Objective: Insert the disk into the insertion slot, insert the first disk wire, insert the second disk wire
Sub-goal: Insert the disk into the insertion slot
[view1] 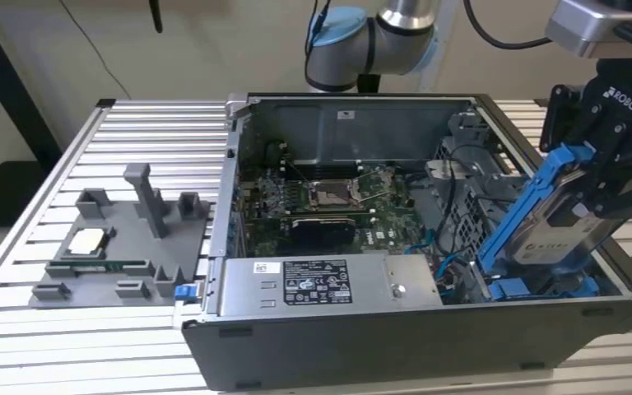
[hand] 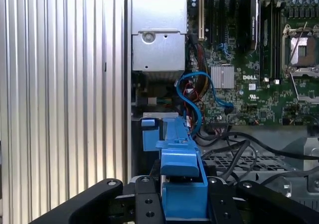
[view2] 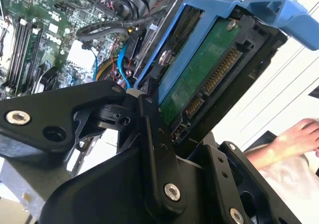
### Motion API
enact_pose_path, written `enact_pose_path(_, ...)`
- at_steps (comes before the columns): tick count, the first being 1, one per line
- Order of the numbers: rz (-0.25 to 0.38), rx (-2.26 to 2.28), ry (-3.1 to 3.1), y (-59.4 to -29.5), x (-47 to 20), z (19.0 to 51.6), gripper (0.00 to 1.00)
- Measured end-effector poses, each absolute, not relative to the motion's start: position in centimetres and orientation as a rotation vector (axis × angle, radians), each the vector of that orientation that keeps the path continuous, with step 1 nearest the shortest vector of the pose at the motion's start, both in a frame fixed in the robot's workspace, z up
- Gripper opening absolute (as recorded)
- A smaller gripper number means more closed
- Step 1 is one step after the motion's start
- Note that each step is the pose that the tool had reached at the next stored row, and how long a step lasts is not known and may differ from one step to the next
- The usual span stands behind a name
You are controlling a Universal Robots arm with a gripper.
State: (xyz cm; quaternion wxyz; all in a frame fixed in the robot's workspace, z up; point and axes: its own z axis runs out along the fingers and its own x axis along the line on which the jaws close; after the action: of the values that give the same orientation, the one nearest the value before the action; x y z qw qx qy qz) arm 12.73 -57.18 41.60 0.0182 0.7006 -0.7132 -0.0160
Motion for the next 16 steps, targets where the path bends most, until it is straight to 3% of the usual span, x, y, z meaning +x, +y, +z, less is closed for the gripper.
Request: enact_pose_path(16,-0.052,2.175,-2.214,-57.2,12.9,39.3,0.33)
